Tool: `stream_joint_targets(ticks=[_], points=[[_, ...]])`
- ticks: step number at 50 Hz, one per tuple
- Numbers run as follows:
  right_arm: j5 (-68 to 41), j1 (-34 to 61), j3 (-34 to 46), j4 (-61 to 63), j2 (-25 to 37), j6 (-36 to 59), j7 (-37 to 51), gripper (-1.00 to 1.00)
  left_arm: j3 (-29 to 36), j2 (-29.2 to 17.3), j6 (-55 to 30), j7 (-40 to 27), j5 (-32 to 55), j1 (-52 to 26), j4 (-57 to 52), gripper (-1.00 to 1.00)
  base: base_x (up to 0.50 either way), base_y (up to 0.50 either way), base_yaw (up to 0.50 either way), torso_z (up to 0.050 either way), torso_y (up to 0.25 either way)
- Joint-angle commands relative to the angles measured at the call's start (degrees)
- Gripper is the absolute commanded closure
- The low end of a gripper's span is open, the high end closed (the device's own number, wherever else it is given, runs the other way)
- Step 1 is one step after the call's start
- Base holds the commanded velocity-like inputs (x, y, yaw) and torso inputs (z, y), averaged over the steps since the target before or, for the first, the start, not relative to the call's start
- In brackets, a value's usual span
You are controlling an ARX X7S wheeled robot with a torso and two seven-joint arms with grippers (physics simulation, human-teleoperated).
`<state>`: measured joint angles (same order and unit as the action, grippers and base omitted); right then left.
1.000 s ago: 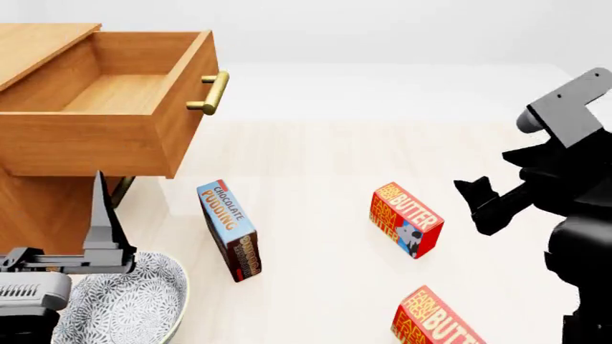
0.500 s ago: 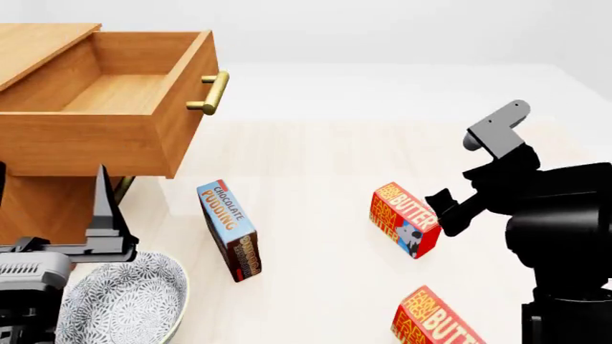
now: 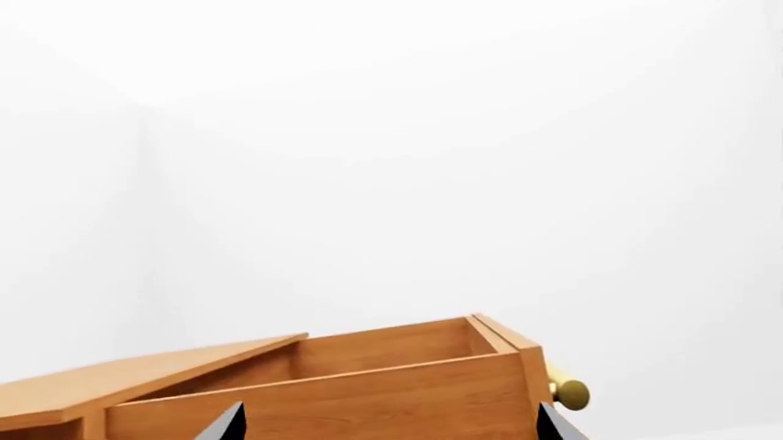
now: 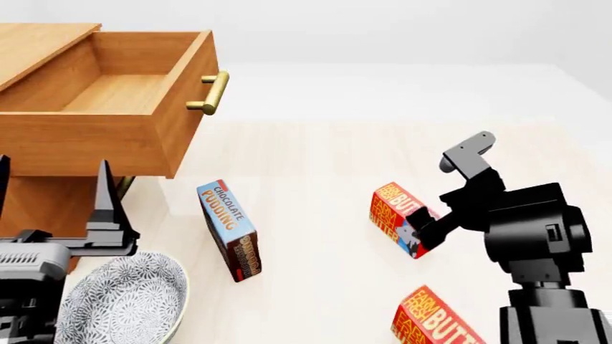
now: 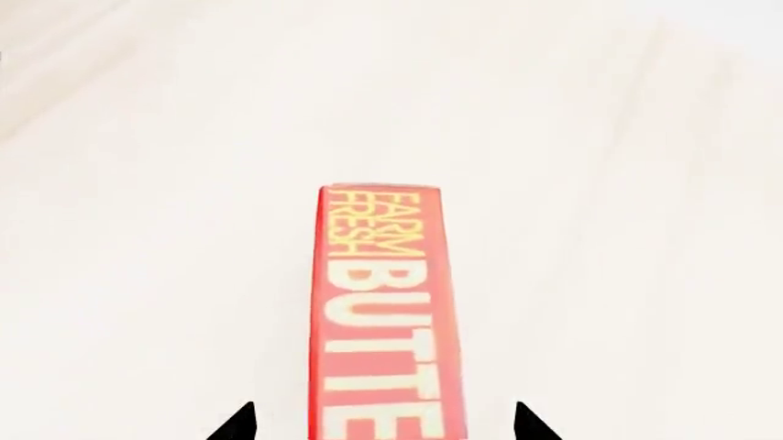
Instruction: Put the butter at the front in the top drawer of the cabinet and close it.
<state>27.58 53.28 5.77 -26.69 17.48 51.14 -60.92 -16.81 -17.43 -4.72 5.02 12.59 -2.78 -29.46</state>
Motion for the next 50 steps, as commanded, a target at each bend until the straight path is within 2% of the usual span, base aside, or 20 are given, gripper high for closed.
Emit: stream_joint_targets(ticks=[1, 15, 36, 47, 48, 50], points=[[-1.79, 0.36, -1.43, -6.73, -0.59, -3.2, 3.25, -1.0, 0.73, -0.14, 0.04, -0.02, 0.18, -0.57, 0.91, -1.0, 0.0, 0.0, 0.0, 0.0, 0.0], [-2.44, -0.62, -3.02, -8.0, 0.06, -3.21, 5.15, -1.0, 1.51, -0.66, -0.52, -0.16, 0.4, -2.15, 2.15, -1.0, 0.0, 0.0, 0.0, 0.0, 0.0], [-5.82, -3.86, -4.85, -14.18, -1.0, -8.76, 7.23, -1.0, 2.23, -1.53, -1.91, -0.4, 1.09, -3.52, 2.43, -1.0, 0.0, 0.0, 0.0, 0.0, 0.0], [-7.13, -5.09, -6.17, -12.36, -0.85, -10.45, 7.73, -1.0, 3.09, -1.85, -2.62, -0.46, 1.27, -4.51, 2.86, -1.0, 0.0, 0.0, 0.0, 0.0, 0.0], [-7.42, -5.2, -6.7, -11.52, -0.93, -11.02, 8.21, 1.0, 3.12, -1.88, -2.71, -0.48, 1.32, -4.52, 2.8, -1.0, 0.0, 0.0, 0.0, 0.0, 0.0], [-7.7, -5.34, -7.5, -10.11, -1.04, -12.06, 9.38, 1.0, 3.16, -1.93, -2.87, -0.48, 1.47, -4.5, 2.67, -1.0, 0.0, 0.0, 0.0, 0.0, 0.0]])
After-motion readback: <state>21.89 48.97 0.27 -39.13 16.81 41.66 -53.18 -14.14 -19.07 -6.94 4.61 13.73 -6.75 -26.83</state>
